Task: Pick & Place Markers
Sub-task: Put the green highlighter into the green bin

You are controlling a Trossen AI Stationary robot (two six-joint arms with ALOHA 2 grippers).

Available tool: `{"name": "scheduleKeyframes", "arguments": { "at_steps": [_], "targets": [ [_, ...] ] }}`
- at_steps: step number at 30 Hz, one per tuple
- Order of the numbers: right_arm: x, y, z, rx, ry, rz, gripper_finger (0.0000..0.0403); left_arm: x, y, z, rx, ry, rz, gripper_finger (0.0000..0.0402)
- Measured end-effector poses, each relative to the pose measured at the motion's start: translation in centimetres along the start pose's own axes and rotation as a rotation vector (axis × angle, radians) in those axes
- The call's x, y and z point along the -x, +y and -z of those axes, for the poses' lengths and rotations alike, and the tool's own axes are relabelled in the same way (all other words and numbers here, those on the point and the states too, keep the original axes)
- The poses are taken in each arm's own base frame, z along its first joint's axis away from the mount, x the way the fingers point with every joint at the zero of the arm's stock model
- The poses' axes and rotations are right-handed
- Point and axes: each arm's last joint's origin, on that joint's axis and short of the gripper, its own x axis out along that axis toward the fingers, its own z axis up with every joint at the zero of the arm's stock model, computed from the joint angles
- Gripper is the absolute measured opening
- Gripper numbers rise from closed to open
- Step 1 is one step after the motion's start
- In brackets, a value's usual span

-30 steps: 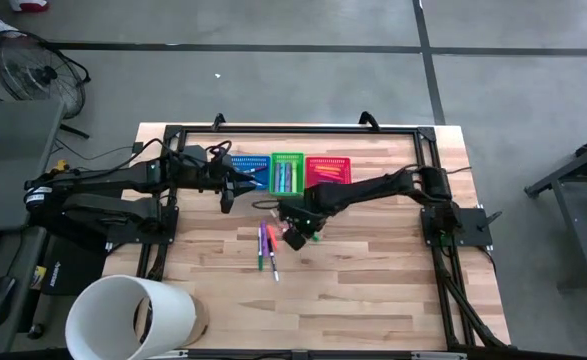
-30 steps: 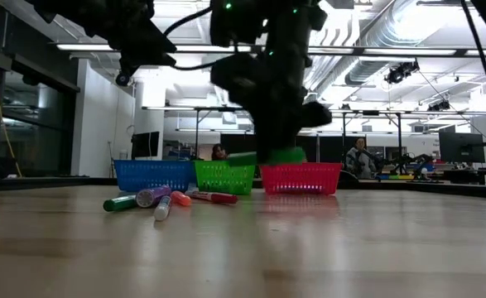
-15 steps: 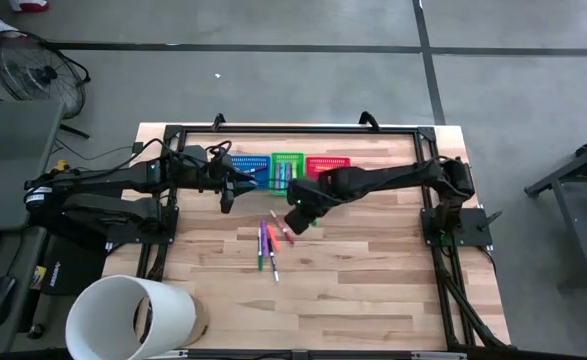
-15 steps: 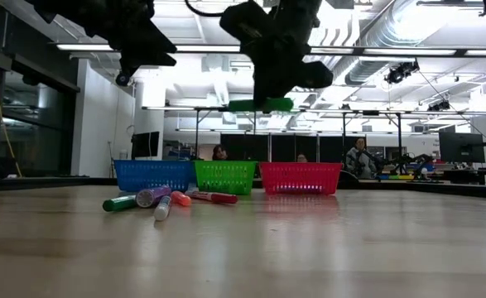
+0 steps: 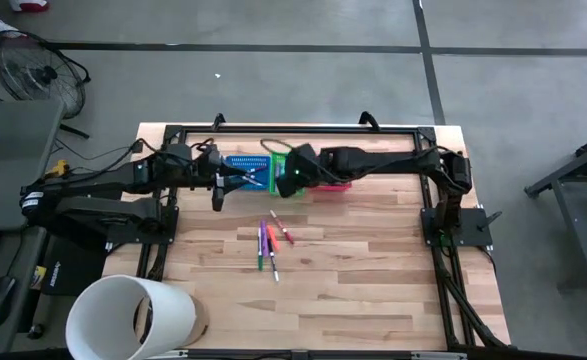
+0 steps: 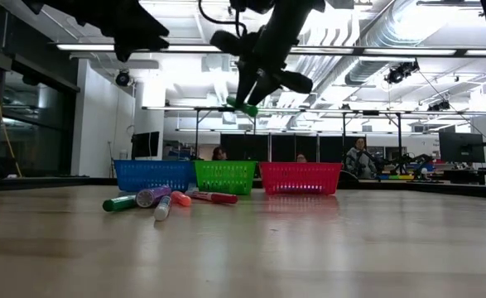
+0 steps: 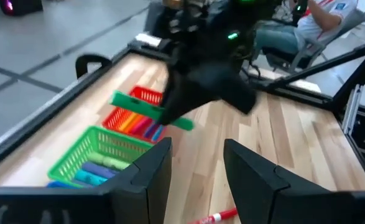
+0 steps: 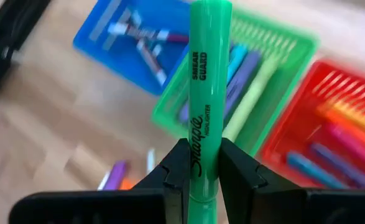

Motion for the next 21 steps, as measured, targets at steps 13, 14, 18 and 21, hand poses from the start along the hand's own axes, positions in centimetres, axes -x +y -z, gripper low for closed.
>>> {"name": "scheduleKeyframes", "arguments": {
  "at_steps": [13,14,18,21],
  "targets": [
    [-5.6,-2.4,-2.9,-0.138,-0.047,0.029,0.005,1.6,0.0,-0.1,-0.015,-0.02,-0.008,0.0145],
    [-6.1,-2.4,-2.8,-0.146,-0.05,0.032,0.005,1.7,0.0,-0.1,-0.015,-0.019,-0.009,0.0145],
    [-7.4,-2.3,-2.3,-0.192,-0.039,0.035,0.005,1.9,-0.1,-0.1,-0.015,-0.027,-0.007,0.0145],
    [-8.3,-2.4,-1.9,-0.226,-0.023,0.051,0.005,2.2,-0.1,-0.1,-0.02,-0.024,0.007,0.0145]
  ]
}}
